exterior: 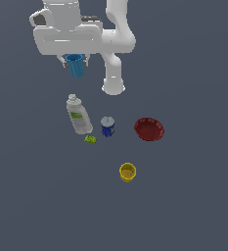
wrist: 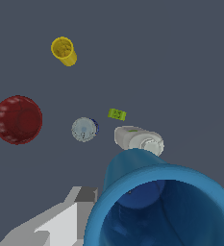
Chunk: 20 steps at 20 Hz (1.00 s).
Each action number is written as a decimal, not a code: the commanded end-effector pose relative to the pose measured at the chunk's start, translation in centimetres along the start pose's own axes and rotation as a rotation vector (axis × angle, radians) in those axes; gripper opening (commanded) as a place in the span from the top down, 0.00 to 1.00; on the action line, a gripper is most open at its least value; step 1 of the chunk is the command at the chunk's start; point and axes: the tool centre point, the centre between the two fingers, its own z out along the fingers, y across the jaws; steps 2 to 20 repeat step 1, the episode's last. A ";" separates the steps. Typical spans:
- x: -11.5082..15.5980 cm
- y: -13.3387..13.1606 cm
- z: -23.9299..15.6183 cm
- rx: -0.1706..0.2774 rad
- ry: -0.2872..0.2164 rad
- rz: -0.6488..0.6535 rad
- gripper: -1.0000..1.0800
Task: Pick up a designated object from a clutter of objects.
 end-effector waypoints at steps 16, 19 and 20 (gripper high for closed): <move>0.1 0.0 0.1 0.000 0.000 0.000 1.00; 0.1 0.0 0.1 0.000 0.000 0.000 1.00; 0.1 0.0 0.1 0.000 0.000 0.000 1.00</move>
